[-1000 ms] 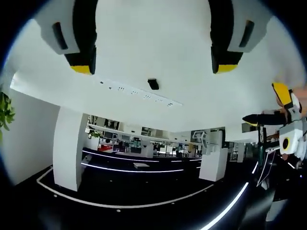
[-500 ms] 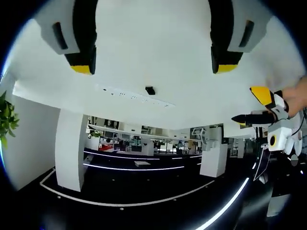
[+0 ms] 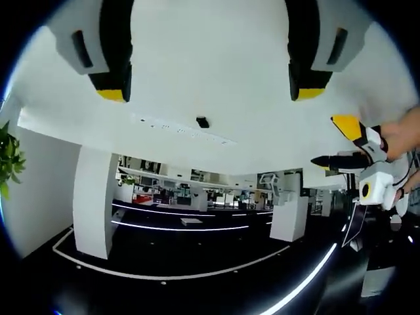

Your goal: Snap the two parts of the plastic buckle together until the buckle closes and remains connected.

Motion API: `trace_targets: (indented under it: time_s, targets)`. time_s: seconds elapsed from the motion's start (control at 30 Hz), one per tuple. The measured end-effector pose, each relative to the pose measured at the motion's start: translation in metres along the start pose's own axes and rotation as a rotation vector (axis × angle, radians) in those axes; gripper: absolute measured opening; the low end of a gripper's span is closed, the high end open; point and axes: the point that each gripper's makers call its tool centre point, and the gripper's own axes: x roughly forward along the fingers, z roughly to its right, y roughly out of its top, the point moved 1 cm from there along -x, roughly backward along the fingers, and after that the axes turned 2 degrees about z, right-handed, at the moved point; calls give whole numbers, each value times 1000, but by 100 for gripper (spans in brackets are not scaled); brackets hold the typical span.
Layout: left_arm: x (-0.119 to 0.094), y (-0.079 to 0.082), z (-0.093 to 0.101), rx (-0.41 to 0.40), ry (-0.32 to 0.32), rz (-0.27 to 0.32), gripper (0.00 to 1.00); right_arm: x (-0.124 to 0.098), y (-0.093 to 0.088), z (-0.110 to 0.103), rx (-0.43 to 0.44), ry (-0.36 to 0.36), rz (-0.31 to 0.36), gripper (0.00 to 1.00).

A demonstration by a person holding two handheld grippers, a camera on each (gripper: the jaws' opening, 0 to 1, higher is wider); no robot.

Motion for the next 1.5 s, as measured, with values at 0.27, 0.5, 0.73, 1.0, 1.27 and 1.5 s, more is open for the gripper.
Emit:
trace_targets:
  time_s: [0.27,0.5,0.73,1.0,1.27,1.5]
  targets:
    - [13,-2,-12,-9,10,-13,99,-14,1,-1,13,-8,19,99]
    - [17,1,-17,-15,16,-7,99,-24,0,-4,10,-6,21,98]
    - [18,1,-12,-12,0,-12,99,-30,-6,-10,6,12,12,98]
    - [12,-5,-10,-34,7,-35,99,-36,-6,-3,24,8,24,95]
    - [-9,-6,-2,-61,13,1,99,-38,-6,-9,34,25,23,92]
    - [-13,-11,7,-51,-4,-12,99,-50,-14,-12,21,28,5,94]
